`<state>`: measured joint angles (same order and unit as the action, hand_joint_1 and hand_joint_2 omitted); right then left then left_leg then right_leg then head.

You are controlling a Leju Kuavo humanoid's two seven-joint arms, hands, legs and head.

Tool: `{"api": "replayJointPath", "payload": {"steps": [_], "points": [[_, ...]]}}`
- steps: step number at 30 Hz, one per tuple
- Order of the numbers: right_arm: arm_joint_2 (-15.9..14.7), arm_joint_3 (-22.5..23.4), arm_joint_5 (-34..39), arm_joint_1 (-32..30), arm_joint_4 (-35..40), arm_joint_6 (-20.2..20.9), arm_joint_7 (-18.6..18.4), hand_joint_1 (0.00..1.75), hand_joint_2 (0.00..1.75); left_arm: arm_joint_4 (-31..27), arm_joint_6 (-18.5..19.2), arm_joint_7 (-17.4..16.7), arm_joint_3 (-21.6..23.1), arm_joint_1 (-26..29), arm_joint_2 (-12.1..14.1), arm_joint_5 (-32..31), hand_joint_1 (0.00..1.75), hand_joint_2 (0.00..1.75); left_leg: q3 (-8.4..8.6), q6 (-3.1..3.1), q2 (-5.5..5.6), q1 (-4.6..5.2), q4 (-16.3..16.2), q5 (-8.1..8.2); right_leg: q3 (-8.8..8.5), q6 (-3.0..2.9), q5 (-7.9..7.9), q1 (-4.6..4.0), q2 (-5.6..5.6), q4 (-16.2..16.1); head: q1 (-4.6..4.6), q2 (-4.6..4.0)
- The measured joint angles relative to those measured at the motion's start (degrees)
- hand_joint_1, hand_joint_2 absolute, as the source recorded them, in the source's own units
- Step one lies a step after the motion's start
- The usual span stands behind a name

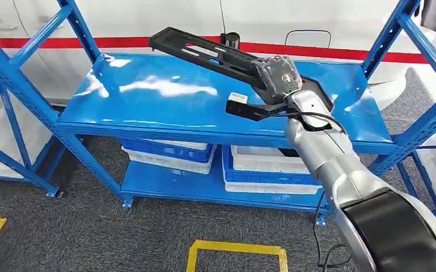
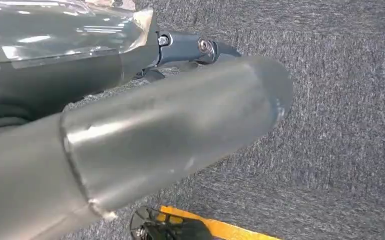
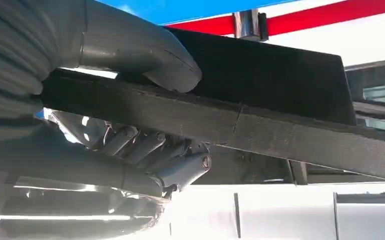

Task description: Take the parts from the cabinet and place them on the table.

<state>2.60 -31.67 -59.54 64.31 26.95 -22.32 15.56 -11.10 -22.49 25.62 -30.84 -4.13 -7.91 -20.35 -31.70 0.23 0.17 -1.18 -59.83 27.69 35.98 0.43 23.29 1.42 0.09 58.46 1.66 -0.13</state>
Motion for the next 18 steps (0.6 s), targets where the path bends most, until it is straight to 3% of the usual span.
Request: {"api": "replayJointPath", "payload": {"steps": [1,2,10,12,13,14,15,16,17,18], "points": [[0.0,0.0,0.0,0.1,0.0,0.0,0.0,1.68,1.75,0.0,0.0,0.0,0.0,-0.1,0.0,0.0,0.0,0.0,0.57,0.05,0.03,0.33,1.4,0.77,0.22,0.4,-0.25,-0.47,0.01,0.0,-0.07,0.0],[-0.1,0.0,0.0,0.1,0.0,-0.1,0.0,1.68,1.75,0.0,0.0,0.0,0.0,-0.1,0.0,-0.1,0.0,0.0,0.26,0.35,0.11,0.48,1.3,0.41,0.32,0.6,-0.38,-0.45,-0.04,0.0,-0.18,0.0],[-0.1,0.0,0.0,0.1,0.0,-0.1,0.0,1.68,1.75,0.0,0.0,0.0,0.0,-0.1,0.0,-0.1,0.0,0.0,0.21,0.4,0.15,0.52,1.3,0.4,0.34,0.67,-0.43,-0.4,-0.04,0.0,-0.18,0.0],[0.0,0.0,0.0,0.1,0.0,-0.1,0.0,1.68,1.75,0.0,0.0,0.0,0.0,-0.1,0.0,-0.1,0.0,0.0,0.02,0.55,0.12,0.66,1.1,0.31,0.45,0.98,-0.64,-0.35,-0.04,0.0,-0.07,0.0],[-0.1,0.0,0.0,0.1,0.0,-0.1,0.0,1.68,1.75,0.0,0.0,0.0,0.0,-0.1,-0.2,-0.1,0.0,0.0,-0.36,2.32,-0.07,0.43,2.2,-1.43,1.28,2.31,-1.08,-0.55,-0.07,-0.1,-0.15,0.0],[-0.3,0.0,0.0,0.2,0.0,-0.2,0.0,1.68,1.75,0.0,0.0,0.0,0.0,-0.1,-0.1,-0.1,0.0,0.0,-1.26,3.27,-0.26,0.72,2.5,-2.4,3.34,1.38,3.1,-0.47,-0.03,4.7,-0.42,0.0],[-0.3,0.0,0.0,0.1,0.0,-0.2,0.0,1.68,1.75,0.0,0.0,0.0,0.0,-0.1,-0.1,-0.1,0.0,0.0,-2.11,3.39,-0.31,0.87,2.4,-2.98,5.96,1.0,6.98,-0.5,-0.04,12.3,-0.37,0.0],[-0.4,-0.1,0.0,-0.3,-0.1,-0.2,0.0,1.68,1.75,0.0,0.0,0.0,0.0,-0.1,-0.2,-0.1,0.0,0.0,-3.51,3.45,-0.28,1.16,2.3,-4.01,6.49,1.62,8.92,-0.6,-0.03,17.7,-0.35,0.0],[-0.4,-0.1,0.0,-0.4,-0.1,-0.2,0.0,1.68,1.75,0.0,0.0,0.0,0.0,-0.1,-0.2,-0.1,0.0,0.0,-4.12,3.32,-0.19,1.25,2.3,-4.52,2.32,2.07,7.08,-0.73,-0.04,12.0,-0.42,0.0],[-0.4,-0.1,0.0,-0.3,-0.1,-0.2,0.0,1.68,1.75,0.0,0.0,0.0,0.0,-0.1,-0.2,-0.1,0.0,0.0,-4.36,3.17,-0.15,1.3,2.2,-4.79,-1.31,2.16,5.66,-0.76,-0.05,6.3,-0.37,0.0]]}}
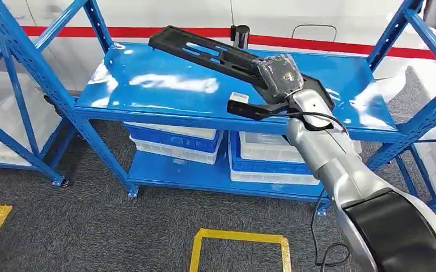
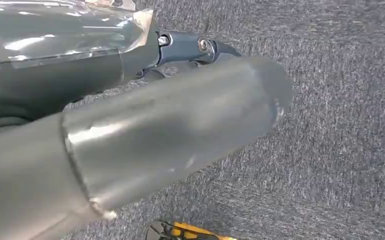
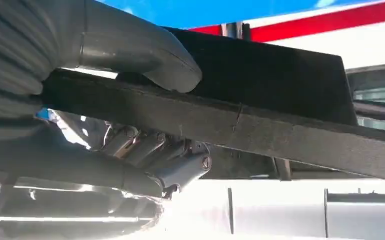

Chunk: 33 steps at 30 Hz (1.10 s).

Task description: Take the parts from the cabinet and place them on the table.

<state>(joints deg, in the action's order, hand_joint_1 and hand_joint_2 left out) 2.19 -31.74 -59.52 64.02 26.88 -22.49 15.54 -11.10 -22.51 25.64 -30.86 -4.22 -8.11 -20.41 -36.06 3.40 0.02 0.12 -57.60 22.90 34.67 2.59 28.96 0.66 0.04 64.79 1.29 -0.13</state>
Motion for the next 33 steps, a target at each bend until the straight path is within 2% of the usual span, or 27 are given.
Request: {"api": "replayJointPath", "payload": {"steps": [1,2,3,4,5,6,7,8,9,10,12,13,14,17,18,19,20,21,22,23,24,25,27,28,29,32,33], "points": [[0.1,0.0,0.0,0.4,0.0,0.0,0.0,1.68,1.75,0.0,0.0,0.3,0.0,0.0,0.0,0.0,0.0,0.0,-0.71,-0.99,-0.11,0.42,-0.2,-0.88,-4.42,-1.04,-0.97,-0.61,0.03,-7.4,-0.08,0.0],[0.1,0.0,0.0,0.3,0.0,0.0,0.0,1.68,1.75,0.0,0.0,0.4,0.0,0.1,-0.1,0.0,0.0,0.0,-0.97,-1.51,-0.05,0.37,-0.2,-1.38,-3.96,-1.73,-1.44,-0.35,0.07,-7.6,0.0,0.0],[0.2,0.0,0.1,0.4,0.0,0.0,0.0,1.68,1.75,0.0,-0.1,0.4,0.0,0.1,0.1,0.0,0.0,0.0,-1.59,-1.77,0.08,0.03,-0.7,-0.91,-3.75,-2.29,-2.02,0.65,-0.06,-7.9,-0.11,0.0],[0.3,0.0,0.1,0.5,0.0,0.0,0.0,1.68,1.75,0.0,-0.2,0.4,0.0,0.1,0.1,0.0,0.0,0.0,-2.4,-2.34,0.16,-0.01,-2.6,1.65,-3.36,-2.97,-2.49,0.59,-0.09,-7.9,0.12,0.0],[0.3,0.0,0.1,0.5,0.0,0.0,0.0,1.68,1.75,0.0,-0.2,0.4,0.0,0.2,0.0,-0.1,0.0,0.0,-3.55,-2.84,0.18,-0.28,-5.8,4.53,-2.97,-3.31,-2.75,0.59,-0.14,-7.9,0.35,0.0],[0.4,0.0,0.2,0.4,0.0,0.0,0.0,1.68,1.75,0.0,-0.2,0.4,0.0,0.1,0.1,-0.1,0.0,0.0,-5.16,-3.33,0.16,-0.6,-10.5,7.48,-2.51,-3.4,-3.09,0.57,-0.19,-7.9,0.33,0.0],[0.4,0.0,0.2,0.4,0.0,0.0,0.0,1.68,1.75,0.0,-0.2,0.4,0.0,0.1,0.1,-0.1,0.0,0.0,-6.49,-3.74,0.15,-0.81,-14.7,9.4,-2.05,-3.31,-3.42,0.55,-0.21,-7.8,0.33,0.0],[0.3,0.0,0.2,0.3,0.0,0.0,0.1,1.68,1.75,0.0,-0.2,0.4,0.0,0.2,0.1,-0.1,0.0,0.0,-7.17,-4.08,0.13,-1.03,-17.5,10.11,-1.59,-3.17,-3.76,0.57,-0.22,-7.8,0.35,0.0],[0.3,0.0,0.2,0.1,0.0,0.0,0.1,1.68,1.75,0.0,-0.2,0.3,0.0,0.1,0.1,-0.2,0.0,0.0,-6.46,-4.34,0.13,-1.36,-17.5,9.39,-1.19,-3.01,-4.07,0.64,-0.22,-7.8,0.37,0.0],[0.3,0.0,0.2,0.0,0.0,0.0,0.1,1.68,1.75,0.0,-0.2,0.3,0.0,0.1,0.1,-0.2,0.0,0.0,-4.32,-4.56,0.1,-1.67,-14.7,7.64,-0.81,-2.84,-4.4,0.74,-0.2,-7.7,0.33,0.0],[0.1,0.0,0.2,0.0,0.0,-0.1,0.1,1.68,1.75,0.0,-0.2,0.3,0.0,0.1,0.2,-0.2,0.0,0.0,2.15,-4.87,0.05,-2.1,-5.0,4.22,-0.49,-2.36,-4.7,1.02,-0.18,-7.5,0.35,0.0],[0.1,0.0,0.2,0.0,0.0,-0.1,0.1,1.68,1.75,0.0,-0.2,0.3,0.0,0.0,0.2,-0.2,0.0,0.0,4.4,-4.99,0.12,-2.24,-1.1,4.84,-0.28,-2.11,-4.83,0.87,-0.2,-7.4,0.4,0.0],[0.0,0.0,0.3,0.1,0.0,-0.1,0.0,1.68,1.75,0.0,-0.2,0.3,0.0,0.0,0.2,-0.3,0.0,0.0,4.83,-4.36,0.54,-1.63,-0.7,4.54,0.07,-1.62,-5.16,0.66,-0.19,-7.3,0.37,0.0],[0.0,0.0,0.3,0.1,0.0,-0.1,0.1,1.68,1.75,0.0,-0.3,0.3,0.0,0.0,0.2,-0.4,0.0,0.0,3.87,-2.98,0.47,-1.11,-0.6,4.14,0.29,-0.16,-6.14,0.53,-0.15,-7.8,0.26,0.0],[-0.1,0.0,0.3,0.1,0.0,-0.2,0.1,1.68,1.75,0.0,-0.3,0.3,0.0,-0.1,0.2,-0.4,0.0,0.0,3.85,-1.72,0.27,-1.53,0.3,3.28,1.05,0.22,-5.9,0.21,-0.16,-7.5,0.39,0.0],[-0.4,0.0,0.4,0.1,0.0,-0.3,0.1,1.68,1.75,0.0,-0.3,0.3,0.0,-0.1,0.2,-0.4,0.0,0.0,3.55,-1.22,0.12,-1.18,0.4,2.86,1.85,-0.12,-4.57,0.51,-0.14,-6.1,0.26,0.0],[-0.4,0.0,0.4,0.1,0.0,-0.3,0.1,1.68,1.75,0.0,-0.4,0.3,0.0,-0.1,0.2,-0.4,0.0,0.0,3.04,-0.55,0.05,-1.16,0.4,2.42,3.27,-0.73,-2.19,0.46,-0.11,-2.6,0.2,0.0],[-0.5,0.0,0.4,0.0,0.0,-0.3,0.1,1.68,1.75,0.0,-0.4,0.3,0.0,-0.2,0.2,-0.4,0.0,0.0,2.55,-0.33,0.04,-1.04,0.4,2.09,5.15,-1.08,0.21,0.46,-0.12,2.4,0.26,0.0],[-0.5,0.0,0.4,-0.2,0.0,-0.3,0.1,1.68,1.75,0.0,-0.4,0.3,0.0,-0.2,0.2,-0.5,0.0,0.0,2.05,-0.18,0.01,-0.88,0.4,1.72,7.03,-1.19,2.27,0.45,-0.11,7.3,0.26,0.0],[-0.6,0.0,0.4,-0.4,0.0,-0.3,0.1,1.68,1.75,0.0,-0.4,0.3,0.0,-0.2,0.2,-0.5,0.0,0.0,1.58,-0.13,0.03,-0.73,0.4,1.35,8.01,-1.04,3.38,0.29,-0.08,10.6,0.22,0.0],[-0.7,0.0,0.4,-0.6,0.0,-0.3,0.1,1.68,1.75,0.0,-0.4,0.3,0.0,-0.1,0.2,-0.5,0.0,0.0,1.18,-0.12,0.08,-0.6,0.3,1.01,7.74,-0.76,3.4,0.25,-0.08,10.9,0.24,0.0],[-0.7,0.0,0.4,-0.7,0.0,-0.3,0.1,1.68,1.75,0.0,-0.3,0.3,0.0,-0.1,0.2,-0.5,0.0,0.0,0.83,-0.16,0.14,-0.51,0.3,0.72,6.01,-0.53,2.7,0.22,-0.08,8.8,0.28,0.0],[-0.7,0.0,0.4,-0.6,0.0,-0.3,0.1,1.68,1.75,0.0,-0.3,0.2,0.0,-0.2,0.2,-0.5,0.0,0.0,0.37,-0.4,0.2,-0.32,0.2,0.2,-0.67,-0.21,-0.38,0.04,-0.1,-1.9,0.22,0.0],[-0.7,0.0,0.4,-0.5,0.1,-0.3,0.1,1.68,1.75,0.0,-0.3,0.3,0.0,-0.2,0.1,-0.5,0.0,0.0,0.26,-0.62,0.17,-0.28,0.2,-0.01,-3.67,-0.55,-1.08,0.02,-0.1,-7.0,0.2,0.0],[-0.6,0.0,0.4,-0.5,0.1,-0.3,0.1,1.68,1.75,0.0,-0.3,0.3,0.0,-0.2,0.1,-0.5,0.0,0.0,-0.1,-0.96,0.13,0.22,0.0,-0.2,-4.18,-0.87,-1.23,-0.72,-0.07,-8.0,0.31,0.0],[-0.7,0.0,0.4,-0.6,0.1,-0.3,0.1,1.68,1.75,0.0,-0.3,0.3,0.0,-0.1,0.1,-0.5,0.0,0.0,-0.33,-1.83,0.1,-0.06,0.2,-1.02,-3.49,-1.72,-1.87,-0.75,0.03,-7.8,0.28,0.0],[-0.6,0.0,0.4,-0.6,0.1,-0.3,0.1,1.68,1.75,0.0,-0.3,0.3,0.0,-0.1,0.1,-0.5,0.0,0.0,-0.54,-2.14,0.18,0.06,0.1,-1.2,-3.48,-2.27,-2.45,0.17,-0.03,-8.2,0.26,0.0]]}}
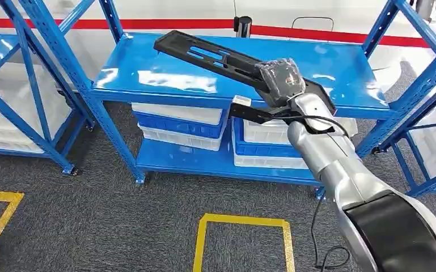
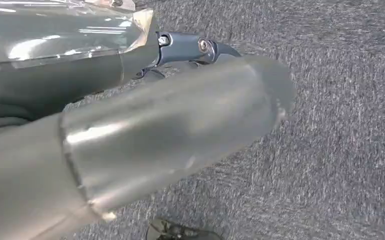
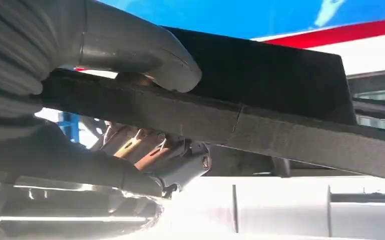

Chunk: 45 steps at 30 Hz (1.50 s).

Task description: Take the parts from the cabinet and place them on the table.

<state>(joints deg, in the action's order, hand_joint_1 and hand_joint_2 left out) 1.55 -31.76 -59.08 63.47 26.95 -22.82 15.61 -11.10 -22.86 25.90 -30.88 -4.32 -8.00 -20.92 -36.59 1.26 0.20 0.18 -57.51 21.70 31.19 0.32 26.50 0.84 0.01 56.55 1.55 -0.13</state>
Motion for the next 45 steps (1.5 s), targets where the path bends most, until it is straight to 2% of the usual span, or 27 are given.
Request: {"api": "replayJointPath", "payload": {"steps": [2,4,5,6,7,10,11,15,16,18,19,21,23,25,26,27,30,31,32,33,35,36,37,39,41,42,45], "points": [[0.2,0.0,0.0,0.1,0.0,0.0,0.0,1.68,1.75,0.0,0.0,0.0,0.0,0.0,0.1,0.0,0.0,0.0,-1.73,-0.66,0.02,-0.41,-3.8,4.07,0.47,-0.84,-0.81,0.38,-0.18,-0.1,0.26,0.0],[0.3,0.0,0.0,0.1,0.0,0.0,0.0,1.68,1.75,0.0,0.0,0.0,0.0,0.0,0.1,0.0,0.0,0.0,-5.29,-1.52,0.01,-0.85,-13.3,9.33,1.24,-1.02,-1.35,0.32,-0.26,-0.1,0.3,0.0],[0.3,0.0,0.0,0.0,0.0,0.0,0.0,1.68,1.75,0.0,0.0,0.0,0.0,0.0,0.1,0.0,0.0,0.0,-6.55,-1.82,-0.01,-0.97,-16.9,10.81,1.63,-1.03,-1.66,0.28,-0.28,0.0,0.41,0.0],[0.3,0.0,0.0,-0.1,0.0,0.0,0.0,1.68,1.75,0.0,0.0,0.0,0.0,0.0,0.1,0.0,0.0,0.0,-6.69,-2.0,-0.03,-1.12,-18.2,10.98,1.98,-0.77,-1.89,0.29,-0.27,0.0,0.35,0.0],[0.2,0.0,-0.1,-0.2,0.0,0.0,0.0,1.68,1.75,0.0,0.0,0.0,0.0,0.0,0.1,-0.1,0.0,0.0,-5.25,-2.09,-0.05,-1.36,-16.4,9.87,2.31,-0.67,-2.16,0.31,-0.27,0.0,0.37,0.0],[0.2,0.0,-0.1,-0.2,0.0,0.0,-0.1,1.68,1.75,0.0,0.0,0.0,0.0,0.0,0.3,-0.3,0.0,0.0,3.76,-2.07,-0.07,-1.84,-2.4,4.68,2.81,-0.1,-2.5,0.45,-0.25,0.5,0.39,0.0],[0.1,0.0,-0.1,-0.2,0.0,0.0,-0.2,1.68,1.75,0.0,0.1,0.0,0.0,-0.1,0.2,-0.3,0.0,0.0,4.5,-1.99,0.03,-1.48,-0.7,5.6,3.23,0.18,-2.63,-0.22,-0.22,0.7,0.39,0.0],[-0.1,0.0,-0.3,-0.2,0.0,0.0,-0.2,1.68,1.75,0.0,0.4,0.0,0.0,-0.2,0.2,-0.6,0.0,0.0,3.51,0.29,0.21,-0.83,-0.5,4.24,3.8,1.89,-3.76,-0.39,-0.24,0.3,0.2,0.0],[-0.5,0.0,-0.2,-0.2,0.0,0.0,-0.2,1.68,1.75,0.0,0.4,0.0,0.0,-0.2,0.1,-0.6,0.0,0.0,3.48,1.04,-0.13,-1.15,0.0,3.62,4.69,1.94,-2.96,-0.07,-0.23,1.1,0.24,0.0],[-0.7,0.0,-0.3,-0.1,0.0,0.0,-0.2,1.68,1.75,0.0,0.4,-0.1,0.0,-0.2,0.2,-0.6,0.0,0.0,2.65,2.16,-0.13,-0.96,0.1,2.88,7.47,0.99,1.61,-0.09,-0.16,7.9,-0.07,0.0],[-0.8,0.0,-0.2,-0.2,0.0,0.0,-0.2,1.68,1.75,0.0,0.5,-0.1,0.0,-0.2,0.2,-0.6,0.0,0.0,2.14,2.22,-0.12,-0.89,0.1,2.55,9.46,0.83,3.94,-0.07,-0.15,13.0,-0.09,0.0],[-1.0,0.0,-0.2,-0.5,0.0,0.0,-0.3,1.68,1.75,0.0,0.5,-0.1,0.0,-0.2,0.2,-0.6,0.0,0.0,1.15,2.22,-0.09,-0.76,0.0,1.86,11.55,1.2,6.24,-0.14,-0.13,19.5,-0.15,0.0],[-1.2,0.0,-0.2,-0.6,0.0,0.0,-0.3,1.68,1.75,0.0,0.5,-0.1,0.0,-0.2,0.1,-0.6,0.0,0.0,0.39,2.04,-0.01,-0.67,0.0,1.24,8.34,1.82,4.95,-0.14,-0.13,15.4,-0.11,0.0],[-1.2,0.0,-0.2,-0.5,0.2,0.0,-0.3,1.68,1.75,0.0,0.5,-0.1,0.0,-0.2,0.1,-0.6,0.0,0.0,0.01,1.57,0.02,-0.66,-0.1,0.74,0.96,2.16,1.79,-0.15,-0.15,3.6,-0.11,0.0],[-1.3,0.0,-0.2,-0.3,0.4,0.1,-0.2,1.68,1.75,0.0,0.5,-0.1,0.0,-0.2,0.0,-0.6,0.0,0.0,-0.22,1.25,0.0,-0.41,-0.2,0.55,-0.51,1.75,1.95,-0.34,-0.12,0.1,-0.15,0.0],[-1.2,0.0,-0.2,-0.2,0.4,0.1,-0.2,1.68,1.75,0.0,0.5,-0.1,0.0,-0.2,0.0,-0.6,0.0,0.0,-0.46,1.01,-0.06,-0.27,-0.3,0.34,-0.69,1.53,1.28,-0.88,-0.09,0.2,-0.05,0.0],[-1.3,0.0,-0.3,-0.2,0.4,0.1,-0.2,1.68,1.75,0.0,0.5,0.0,0.0,-0.2,0.0,-0.6,0.0,0.0,-0.61,-0.06,-0.05,-0.51,-0.1,-0.45,-0.15,0.61,0.7,-0.86,-0.01,0.4,-0.13,0.0],[-1.3,0.0,-0.2,-0.1,0.4,0.1,-0.2,1.68,1.75,0.0,0.5,0.0,0.0,-0.1,0.0,-0.6,0.0,0.0,-1.18,-0.34,0.04,-0.8,-0.5,-0.09,-0.16,-0.13,0.07,0.37,-0.16,0.1,-0.18,0.0],[-1.2,0.0,-0.2,0.0,0.5,0.1,-0.2,1.68,1.75,0.0,0.5,0.1,0.0,0.0,0.1,-0.6,0.0,0.0,-1.67,-0.58,0.03,-0.73,-1.7,1.46,0.17,-0.46,-0.24,0.16,-0.21,0.1,0.02,0.0],[-1.1,0.0,-0.2,0.0,0.5,0.1,-0.2,1.68,1.75,0.0,0.5,0.1,0.0,0.0,0.1,-0.5,0.0,0.0,-3.17,-0.96,-0.02,-0.92,-5.8,4.83,0.55,-1.02,-0.61,0.17,-0.23,0.1,0.22,0.0],[-0.9,-0.1,-0.3,-0.1,0.5,0.1,-0.2,1.68,1.75,0.0,0.5,0.1,-0.1,0.0,0.1,-0.5,0.0,0.0,-6.64,-1.56,-0.01,-1.04,-15.3,9.8,1.31,-1.18,-1.16,0.06,-0.27,0.2,0.22,0.0],[-0.9,-0.2,-0.3,-0.1,0.5,0.1,-0.2,1.68,1.75,0.0,0.5,0.1,-0.1,0.0,0.1,-0.5,0.0,0.0,-7.75,-1.79,-0.01,-1.09,-18.7,11.08,1.64,-1.14,-1.41,0.03,-0.27,0.2,0.15,0.0],[-0.9,-0.2,-0.2,-0.2,0.5,0.1,-0.2,1.68,1.75,0.0,0.5,0.2,-0.1,0.0,0.1,-0.5,0.0,0.0,-7.61,-1.94,-0.02,-1.19,-19.5,11.09,1.95,-1.05,-1.66,0.03,-0.26,0.3,0.15,0.0],[-0.9,-0.3,-0.3,-0.2,0.5,0.1,-0.2,1.68,1.75,0.0,0.5,0.3,-0.1,0.0,0.1,-0.5,0.0,0.0,-3.32,-1.9,-0.07,-1.41,-13.4,8.17,2.42,-0.7,-1.91,0.07,-0.25,0.5,0.19,0.0],[-0.9,-0.3,-0.3,-0.1,0.5,0.1,-0.2,1.68,1.75,0.0,0.5,0.4,-0.1,0.0,0.2,-0.5,0.0,0.0,3.28,-1.66,-0.07,-1.64,-3.0,4.65,2.68,-0.53,-1.97,0.09,-0.26,1.0,0.17,0.0],[-0.9,-0.3,-0.3,0.1,0.6,0.1,-0.2,1.68,1.75,0.0,0.5,0.4,-0.1,-0.1,0.2,-0.5,0.0,0.0,4.07,-1.44,-0.01,-1.32,-1.3,5.64,3.16,-0.23,-2.12,-0.56,-0.27,1.2,0.17,0.0],[-0.7,-0.4,-0.3,0.3,0.7,0.1,-0.2,1.68,1.75,0.0,0.5,0.5,-0.2,0.0,0.2,-0.5,0.0,0.0,3.19,-0.26,0.04,-0.78,-1.5,4.79,3.67,0.96,-2.92,-0.42,-0.29,1.0,0.11,0.0]]}}
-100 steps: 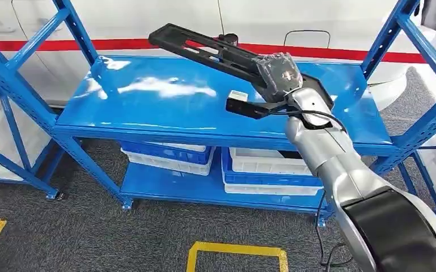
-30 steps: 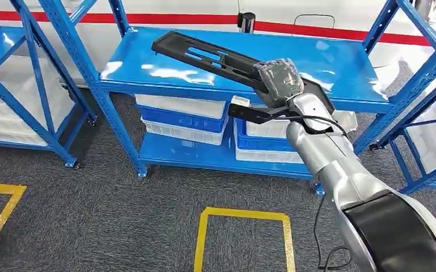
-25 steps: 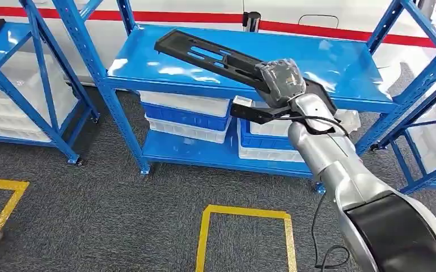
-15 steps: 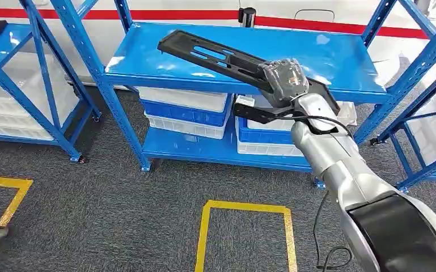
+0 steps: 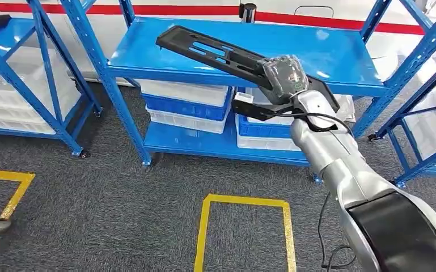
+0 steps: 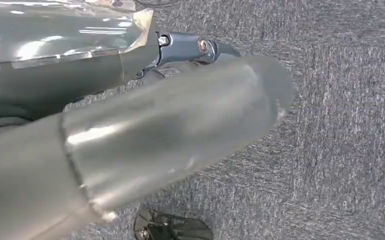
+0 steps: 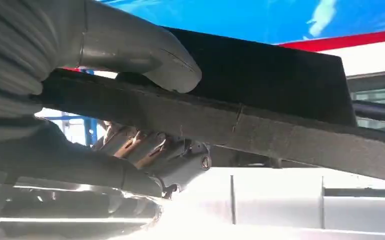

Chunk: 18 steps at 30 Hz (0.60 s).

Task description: Take the parts from the cabinet and place them on the table.

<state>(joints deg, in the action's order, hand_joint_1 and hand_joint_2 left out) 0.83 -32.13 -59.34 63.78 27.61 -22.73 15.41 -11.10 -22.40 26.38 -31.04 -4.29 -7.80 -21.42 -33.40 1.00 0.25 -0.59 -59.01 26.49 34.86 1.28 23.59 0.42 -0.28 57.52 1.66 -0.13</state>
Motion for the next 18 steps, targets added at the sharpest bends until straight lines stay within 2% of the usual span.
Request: {"api": "replayJointPath", "payload": {"steps": [1,2,3,4,5,6,7,8,9,11,12,13,16,17,18], "points": [[0.0,0.0,-0.1,-0.1,0.0,0.0,0.0,1.68,1.75,0.0,0.0,0.1,0.0,0.0,0.0,0.0,0.0,0.0,-0.11,0.65,-0.04,-0.04,0.6,-0.53,0.04,0.39,-0.25,-0.04,0.03,0.0,-0.02,0.0],[-0.1,0.0,-0.1,-0.1,0.0,0.0,-0.1,1.68,1.75,0.0,0.0,0.1,0.0,0.0,-0.1,0.0,0.0,0.0,-0.08,1.38,-0.32,-0.46,1.1,-1.18,0.86,0.5,0.46,-0.05,0.01,0.6,-0.02,0.0],[-0.1,0.0,0.0,0.0,0.0,0.0,-0.1,1.68,1.75,0.0,0.0,0.3,0.0,0.0,-0.1,0.0,0.0,0.0,-0.35,1.81,-0.28,-0.28,1.3,-1.61,1.8,0.33,2.17,0.09,0.12,2.4,-0.11,0.0],[-0.1,0.0,0.3,0.0,0.0,0.0,0.2,1.68,1.75,0.0,0.0,0.4,-0.1,0.0,0.0,0.2,0.0,0.0,-0.76,2.18,-0.33,-0.26,1.3,-1.87,3.18,-0.05,4.38,0.17,0.13,6.2,-0.31,0.0],[0.0,0.0,0.8,-0.3,0.0,0.1,1.5,1.68,1.75,0.0,0.0,0.6,-0.2,0.0,0.0,0.2,0.0,0.0,-1.24,2.31,-0.33,-0.2,1.3,-2.2,5.23,-0.22,6.74,0.27,0.13,11.5,-0.22,0.0],[0.1,-0.1,1.3,-0.8,0.0,0.2,3.2,1.68,1.75,0.0,0.0,0.6,-0.3,0.0,0.0,0.2,0.0,0.0,-1.67,2.31,-0.33,-0.2,1.3,-2.5,6.84,-0.15,8.41,0.3,0.14,15.9,-0.28,0.0],[0.1,-0.1,1.6,-1.4,0.0,0.2,4.4,1.68,1.75,0.0,0.0,0.6,-0.5,0.0,0.0,0.2,0.0,0.0,-2.08,2.25,-0.31,-0.2,1.2,-2.81,7.35,0.23,9.0,0.31,0.14,18.2,-0.31,0.0],[0.2,-0.3,1.7,-1.8,0.0,0.2,5.0,1.68,1.75,0.0,0.0,0.6,-0.5,0.1,0.0,0.2,0.0,0.0,-2.41,2.13,-0.27,-0.2,1.2,-3.09,6.41,0.55,8.65,0.35,0.13,17.3,-0.28,0.0],[0.3,-0.4,1.8,-2.2,0.2,0.2,5.1,1.68,1.75,0.0,0.0,0.6,-0.5,0.1,0.0,0.2,0.0,0.0,-2.67,1.97,-0.24,-0.21,1.2,-3.36,4.2,0.99,7.62,0.38,0.13,14.1,-0.3,0.0],[0.5,-0.6,1.9,-2.2,0.5,0.2,5.2,1.68,1.75,0.0,0.1,0.6,-0.7,0.1,-0.1,0.2,0.0,0.0,-3.13,1.44,-0.21,-0.27,1.1,-3.8,-2.0,1.67,4.65,0.74,0.09,3.7,-0.26,0.0],[0.6,-0.6,1.9,-2.1,0.9,0.2,5.2,1.68,1.75,0.0,0.1,0.6,-0.7,0.1,0.0,0.2,0.0,0.0,-3.46,1.01,-0.22,0.03,0.9,-4.01,-3.49,1.35,4.97,0.78,0.17,-0.1,-0.26,0.0],[0.9,-0.6,2.1,-2.1,1.1,0.2,5.6,1.68,1.75,0.0,0.1,0.6,-0.7,0.1,0.0,0.2,0.0,0.0,-3.69,0.65,-0.18,0.11,0.8,-4.24,-3.77,0.95,4.25,0.11,0.27,0.0,-0.17,0.0],[0.9,-0.7,4.1,-2.5,1.4,1.2,9.1,1.68,1.75,0.0,0.0,0.6,-1.0,0.3,0.0,0.2,0.0,0.0,-3.92,-0.45,-0.16,-0.06,1.1,-5.14,-3.13,-0.16,3.53,0.04,0.32,0.3,-0.26,0.0],[1.0,-0.7,7.2,-2.7,2.1,3.6,14.0,1.68,1.75,0.0,0.0,0.6,-1.1,0.4,0.1,0.3,0.0,0.0,-4.47,-0.58,-0.1,-0.33,0.8,-4.77,-2.97,-0.94,2.93,1.07,0.28,0.0,-0.2,0.0],[1.1,-0.7,9.3,-3.0,2.8,5.4,17.3,1.68,1.75,0.0,0.0,0.6,-1.3,0.4,0.1,0.3,0.0,0.0,-5.08,-0.91,-0.1,-0.34,-0.7,-2.76,-2.67,-1.32,2.56,0.9,0.37,0.0,-0.09,0.0]]}}
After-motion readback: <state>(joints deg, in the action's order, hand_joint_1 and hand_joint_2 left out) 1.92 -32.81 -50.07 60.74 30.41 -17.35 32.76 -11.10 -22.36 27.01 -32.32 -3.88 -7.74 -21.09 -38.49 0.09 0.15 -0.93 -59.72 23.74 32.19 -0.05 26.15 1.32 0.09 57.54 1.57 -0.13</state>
